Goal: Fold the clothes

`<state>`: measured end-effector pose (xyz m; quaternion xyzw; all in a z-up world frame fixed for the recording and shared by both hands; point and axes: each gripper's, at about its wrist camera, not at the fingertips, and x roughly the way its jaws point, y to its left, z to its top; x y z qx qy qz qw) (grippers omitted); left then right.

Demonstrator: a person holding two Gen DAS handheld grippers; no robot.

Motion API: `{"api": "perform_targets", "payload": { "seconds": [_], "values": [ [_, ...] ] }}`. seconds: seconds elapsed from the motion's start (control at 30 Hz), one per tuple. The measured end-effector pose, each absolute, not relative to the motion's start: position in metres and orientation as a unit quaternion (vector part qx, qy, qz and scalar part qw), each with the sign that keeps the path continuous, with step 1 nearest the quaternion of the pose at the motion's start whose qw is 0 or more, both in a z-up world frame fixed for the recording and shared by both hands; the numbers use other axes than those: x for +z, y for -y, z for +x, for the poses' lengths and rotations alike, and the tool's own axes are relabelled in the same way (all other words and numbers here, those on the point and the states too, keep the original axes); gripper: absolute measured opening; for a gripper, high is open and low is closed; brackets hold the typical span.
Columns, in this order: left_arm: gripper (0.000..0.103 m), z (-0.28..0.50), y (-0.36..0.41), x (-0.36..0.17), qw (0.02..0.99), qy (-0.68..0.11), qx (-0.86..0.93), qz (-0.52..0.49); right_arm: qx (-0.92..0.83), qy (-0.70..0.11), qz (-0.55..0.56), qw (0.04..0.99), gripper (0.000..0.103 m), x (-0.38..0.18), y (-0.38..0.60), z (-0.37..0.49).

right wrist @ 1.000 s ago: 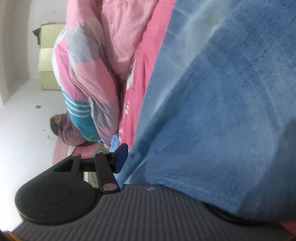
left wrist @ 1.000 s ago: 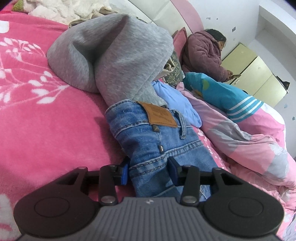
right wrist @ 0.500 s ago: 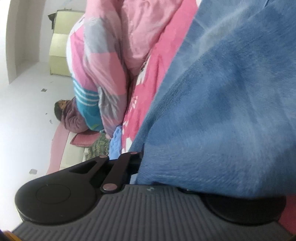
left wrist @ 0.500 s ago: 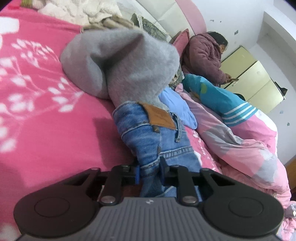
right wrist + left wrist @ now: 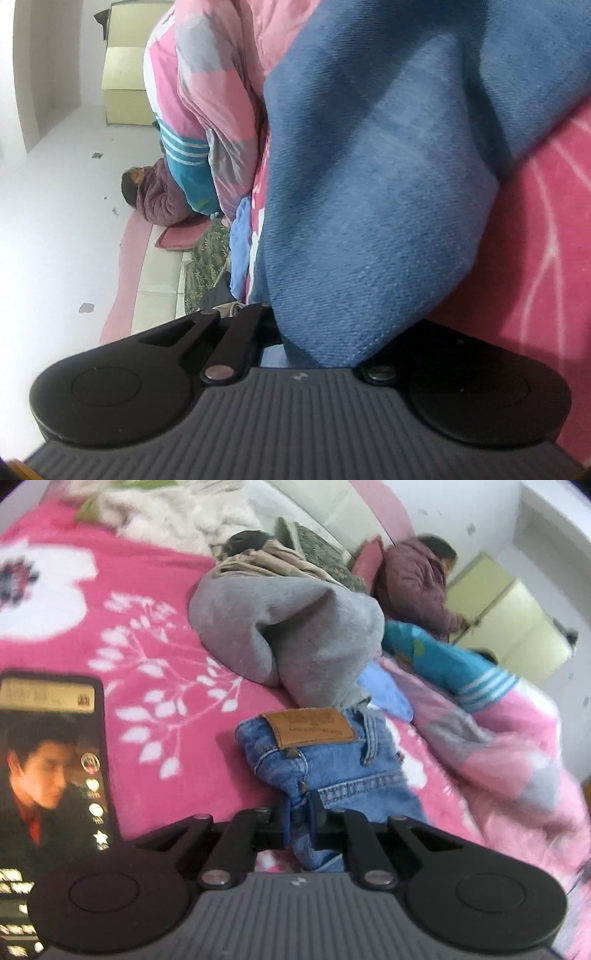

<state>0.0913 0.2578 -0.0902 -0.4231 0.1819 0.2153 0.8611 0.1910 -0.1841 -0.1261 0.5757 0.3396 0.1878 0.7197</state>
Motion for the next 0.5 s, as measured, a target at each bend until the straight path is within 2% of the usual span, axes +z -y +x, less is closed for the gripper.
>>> {"api": "perform_targets", "payload": {
  "seconds": [0.03,0.1,0.17,0.2,0.27,0.3,0.4,0.43,0.47,0.5],
  "values": [
    [0.027,0.094,-0.258,-0.090,0.861,-0.185,0.214,-0.423,0.190,-0.341,0.577,0.717,0.005,-0.127,0.185,0.186],
    [0.049,0.099,-0.259,-0.093,0.859,-0.191,0.205,-0.428,0.182,-0.341,0.580,0.716,0.008,-0.128,0.187,0.187],
    [0.053,0.104,-0.258,-0.095,0.858,-0.194,0.200,-0.432,0.173,-0.341,0.584,0.716,0.014,-0.129,0.189,0.190],
    [0.053,0.108,-0.256,-0.097,0.858,-0.195,0.200,-0.430,0.168,-0.341,0.585,0.716,0.017,-0.129,0.190,0.191],
    [0.050,0.116,-0.253,-0.100,0.859,-0.196,0.201,-0.427,0.159,-0.340,0.588,0.716,0.043,-0.130,0.193,0.193],
    [0.035,0.120,-0.252,-0.102,0.860,-0.197,0.202,-0.426,0.148,-0.340,0.593,0.715,0.045,-0.133,0.194,0.194],
    [0.017,0.126,-0.253,-0.101,0.858,-0.184,0.219,-0.426,0.146,-0.318,0.621,0.701,0.037,-0.146,0.198,0.199],
    [0.015,0.125,-0.253,-0.099,0.858,-0.177,0.221,-0.427,0.149,-0.314,0.621,0.703,0.017,-0.147,0.198,0.201],
    [0.013,0.123,-0.252,-0.096,0.859,-0.171,0.223,-0.427,0.150,-0.312,0.618,0.706,0.004,-0.147,0.198,0.203],
    [0.011,0.121,-0.252,-0.093,0.860,-0.165,0.225,-0.426,0.151,-0.310,0.616,0.708,0.004,-0.148,0.198,0.204]
  ]
}}
